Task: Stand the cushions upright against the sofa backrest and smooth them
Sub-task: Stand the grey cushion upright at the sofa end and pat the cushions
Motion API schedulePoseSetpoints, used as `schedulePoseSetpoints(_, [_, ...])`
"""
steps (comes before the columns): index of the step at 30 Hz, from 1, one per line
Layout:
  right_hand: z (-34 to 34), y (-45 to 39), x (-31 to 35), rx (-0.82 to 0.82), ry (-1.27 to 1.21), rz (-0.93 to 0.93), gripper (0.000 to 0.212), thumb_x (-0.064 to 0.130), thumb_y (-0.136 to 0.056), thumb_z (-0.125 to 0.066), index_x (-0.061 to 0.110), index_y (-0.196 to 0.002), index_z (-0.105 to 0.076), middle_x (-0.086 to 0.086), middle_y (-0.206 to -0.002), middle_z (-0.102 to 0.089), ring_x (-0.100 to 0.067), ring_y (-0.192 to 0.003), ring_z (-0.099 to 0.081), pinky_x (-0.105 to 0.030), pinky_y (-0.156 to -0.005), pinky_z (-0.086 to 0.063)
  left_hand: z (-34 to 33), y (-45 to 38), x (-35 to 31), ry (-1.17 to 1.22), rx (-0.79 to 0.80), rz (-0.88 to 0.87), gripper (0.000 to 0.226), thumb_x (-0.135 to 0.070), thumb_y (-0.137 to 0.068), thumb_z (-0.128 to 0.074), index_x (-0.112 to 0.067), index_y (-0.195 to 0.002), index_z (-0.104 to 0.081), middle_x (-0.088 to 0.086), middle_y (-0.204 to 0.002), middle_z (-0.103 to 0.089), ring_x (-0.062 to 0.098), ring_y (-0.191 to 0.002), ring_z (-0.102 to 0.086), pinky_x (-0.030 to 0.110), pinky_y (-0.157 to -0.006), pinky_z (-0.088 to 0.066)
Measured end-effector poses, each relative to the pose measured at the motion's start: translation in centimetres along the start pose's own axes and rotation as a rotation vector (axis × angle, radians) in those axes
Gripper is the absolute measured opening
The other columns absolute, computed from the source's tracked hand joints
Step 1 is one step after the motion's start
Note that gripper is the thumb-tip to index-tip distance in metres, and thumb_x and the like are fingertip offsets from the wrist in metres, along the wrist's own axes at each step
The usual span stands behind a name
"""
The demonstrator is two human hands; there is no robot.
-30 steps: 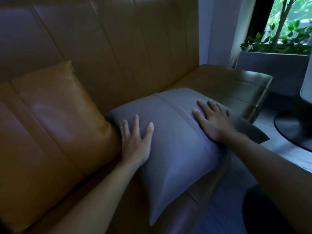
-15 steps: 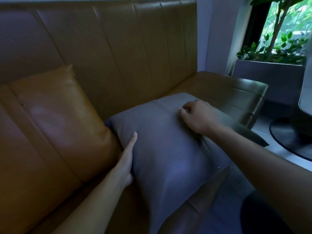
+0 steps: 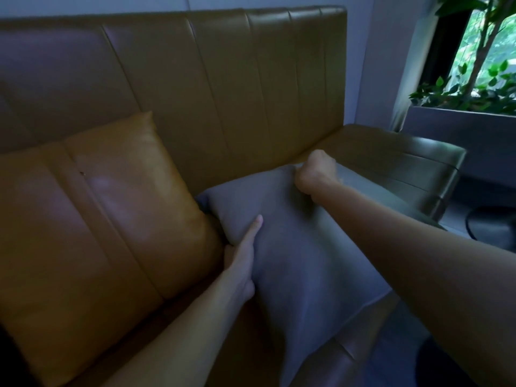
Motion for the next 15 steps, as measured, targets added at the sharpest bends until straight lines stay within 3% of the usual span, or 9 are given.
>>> schedulePoseSetpoints(2, [0.8, 0.1, 0.7, -0.031, -0.021, 0.011, 0.026, 0.02, -0.096, -0.056, 0.011, -0.074, -0.048, -0.014, -0.109, -0.06, -0.033, -0.108, -0.057, -0.056, -0.102, -0.04, -0.8, 0.1, -0.8, 0.02, -0.069, -0.08, 0.108, -0.051, -0.036, -0.097, -0.014, -0.129, -0.055, 0.009, -0.107, -0.075, 0.029, -0.087, -0.075, 0.044, -0.075, -0.062])
schedulePoseSetpoints(5, [2.3, -0.1, 1.6, -0.088, -0.021, 0.059, 0.016, 0.02, -0.097, -0.055, 0.007, -0.087, -0.056, -0.019, -0.112, -0.062, -0.036, -0.106, -0.058, -0.048, -0.092, -0.047, -2.0, 0.2, -2.5, -0.04, -0.141, -0.212, 0.114, -0.057, -0.027, -0.092, -0.018, -0.128, -0.056, 0.005, -0.11, -0.072, 0.027, -0.091, -0.072, 0.046, -0.085, -0.06])
schedulePoseSetpoints(9, [4.2, -0.9, 4.3, -0.255, -0.098, 0.274, 0.018, 0.016, -0.097, -0.051, 0.003, -0.099, -0.063, -0.019, -0.112, -0.063, -0.031, -0.102, -0.055, -0.032, -0.077, -0.036, -2.9, 0.1, -6.8, -0.083, -0.205, -0.482, 0.108, -0.059, -0.037, -0.089, -0.022, -0.132, -0.053, 0.003, -0.118, -0.069, 0.023, -0.099, -0.069, 0.042, -0.09, -0.058])
schedulePoseSetpoints(12, [4.5, -1.8, 6.6, -0.333, -0.348, 0.393, 0.011, 0.016, -0.097, -0.051, 0.016, -0.088, -0.057, -0.008, -0.098, -0.063, -0.019, -0.088, -0.053, -0.029, -0.074, -0.037, -2.6, -0.4, -10.3, -0.097, -0.144, -0.699, 0.113, -0.051, -0.052, -0.091, -0.022, -0.147, -0.037, 0.003, -0.133, -0.061, 0.018, -0.113, -0.064, 0.039, -0.098, -0.054])
schedulePoseSetpoints(15, [2.3, -3.0, 7.3, -0.365, -0.483, 0.32, 0.012, 0.019, -0.096, -0.051, 0.018, -0.085, -0.056, -0.005, -0.094, -0.062, -0.022, -0.088, -0.056, -0.032, -0.077, -0.042, -1.7, -2.2, -13.6, -0.142, -0.08, -0.79, 0.115, -0.04, -0.063, -0.091, -0.022, -0.154, -0.024, 0.002, -0.144, -0.053, 0.013, -0.123, -0.057, 0.03, -0.102, -0.05])
Point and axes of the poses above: each hand's wrist, its own y-axis away from the middle knuckle, its own z-axis out of the back of the hand, x = y × z, the point moved 3 cm from there along -y, towards the middle knuckle
